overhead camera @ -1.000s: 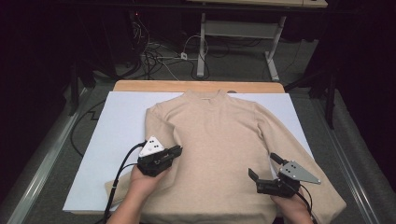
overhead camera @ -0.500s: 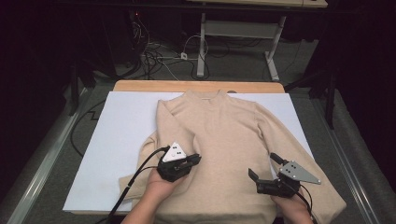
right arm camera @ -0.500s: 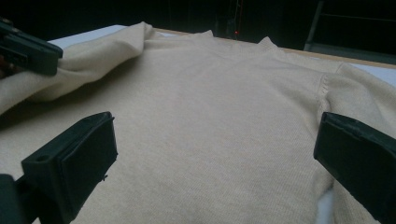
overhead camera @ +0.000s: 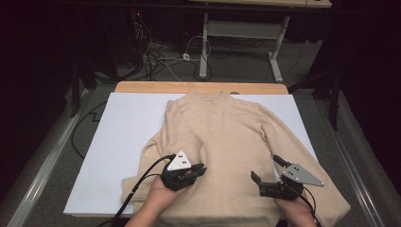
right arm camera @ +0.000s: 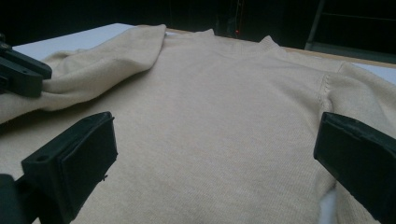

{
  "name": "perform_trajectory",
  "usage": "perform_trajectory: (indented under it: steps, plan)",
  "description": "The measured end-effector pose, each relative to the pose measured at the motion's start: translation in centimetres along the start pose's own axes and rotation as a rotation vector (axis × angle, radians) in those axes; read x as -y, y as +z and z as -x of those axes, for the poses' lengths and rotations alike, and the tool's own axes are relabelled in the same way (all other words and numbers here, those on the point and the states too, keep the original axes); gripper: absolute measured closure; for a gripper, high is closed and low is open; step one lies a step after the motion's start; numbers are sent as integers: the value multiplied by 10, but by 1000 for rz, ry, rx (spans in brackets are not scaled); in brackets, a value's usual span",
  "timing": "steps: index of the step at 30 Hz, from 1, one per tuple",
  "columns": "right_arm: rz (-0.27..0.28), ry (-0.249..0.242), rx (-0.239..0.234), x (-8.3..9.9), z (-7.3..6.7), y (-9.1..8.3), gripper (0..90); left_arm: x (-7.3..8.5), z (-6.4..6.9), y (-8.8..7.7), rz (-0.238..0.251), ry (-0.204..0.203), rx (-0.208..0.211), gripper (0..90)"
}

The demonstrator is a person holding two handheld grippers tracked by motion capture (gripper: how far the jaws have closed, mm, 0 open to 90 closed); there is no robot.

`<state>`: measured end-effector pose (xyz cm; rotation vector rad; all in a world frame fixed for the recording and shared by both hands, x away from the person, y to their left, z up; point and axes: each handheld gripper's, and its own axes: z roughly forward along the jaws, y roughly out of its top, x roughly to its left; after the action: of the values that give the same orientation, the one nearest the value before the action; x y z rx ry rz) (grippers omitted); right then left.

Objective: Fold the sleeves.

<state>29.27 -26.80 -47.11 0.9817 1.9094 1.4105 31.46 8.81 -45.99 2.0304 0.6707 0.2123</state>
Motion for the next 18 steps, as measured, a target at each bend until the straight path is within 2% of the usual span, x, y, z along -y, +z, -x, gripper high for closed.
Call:
perform_trajectory:
  steps: [3,6,13,15,18]
  plan:
    - [0,-1,0,0,0,0,2,3,-3,-14,32,-25,-42,559]
    - [0,-1,0,0,0,0,3,11,-9,-32,36,-43,-97,451]
    - [-1,-3,4,1,0,-1,3,46,-27,-74,-6,-141,-206,273]
    - [-2,-2,6,1,0,-2,2,57,-30,-82,-36,-170,-228,206]
    - [0,2,8,0,0,-3,3,70,-31,-88,-73,-192,-251,136]
